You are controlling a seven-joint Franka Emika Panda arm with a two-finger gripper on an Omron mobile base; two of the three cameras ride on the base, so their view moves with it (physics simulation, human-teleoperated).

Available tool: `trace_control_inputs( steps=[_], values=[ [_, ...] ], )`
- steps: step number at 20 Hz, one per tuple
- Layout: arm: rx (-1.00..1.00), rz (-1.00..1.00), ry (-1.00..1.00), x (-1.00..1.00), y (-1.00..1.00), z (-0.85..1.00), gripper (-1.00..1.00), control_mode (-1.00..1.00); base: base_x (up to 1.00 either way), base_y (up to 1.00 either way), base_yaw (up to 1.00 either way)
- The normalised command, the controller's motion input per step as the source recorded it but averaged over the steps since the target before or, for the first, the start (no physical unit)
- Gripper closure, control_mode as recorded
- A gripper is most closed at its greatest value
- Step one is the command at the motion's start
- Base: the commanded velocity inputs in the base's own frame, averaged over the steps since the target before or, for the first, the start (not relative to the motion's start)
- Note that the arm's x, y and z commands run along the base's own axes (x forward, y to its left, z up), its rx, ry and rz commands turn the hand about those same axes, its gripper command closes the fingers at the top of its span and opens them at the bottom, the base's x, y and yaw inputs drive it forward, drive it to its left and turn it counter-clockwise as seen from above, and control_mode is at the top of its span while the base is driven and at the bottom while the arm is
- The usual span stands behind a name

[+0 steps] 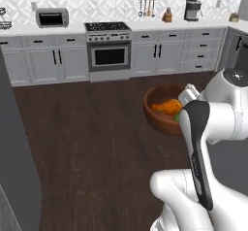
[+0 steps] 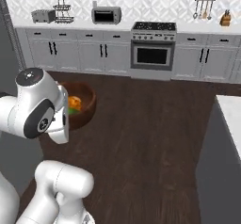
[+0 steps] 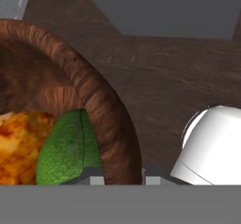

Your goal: Pick the chicken drumstick and avocado from their plates and place them in the bowl. Then put the bowl in the fridge.

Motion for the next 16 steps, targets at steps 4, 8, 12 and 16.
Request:
trace_control_inputs(
  steps=[4, 8, 12, 16],
  values=[
    [0.0, 0.0, 0.0, 0.0, 0.0, 0.0, 1.0, 1.0, 1.0, 0.81, -0.02],
    [0.0, 0.0, 0.0, 0.0, 0.0, 0.0, 1.0, 1.0, 1.0, 0.26, 0.18],
    [0.0, 0.0, 0.0, 0.0, 0.0, 0.0, 1.0, 1.0, 1.0, -0.33, 0.47],
    [0.0, 0.0, 0.0, 0.0, 0.0, 0.0, 1.0, 1.0, 1.0, -0.45, 0.6]
  ],
)
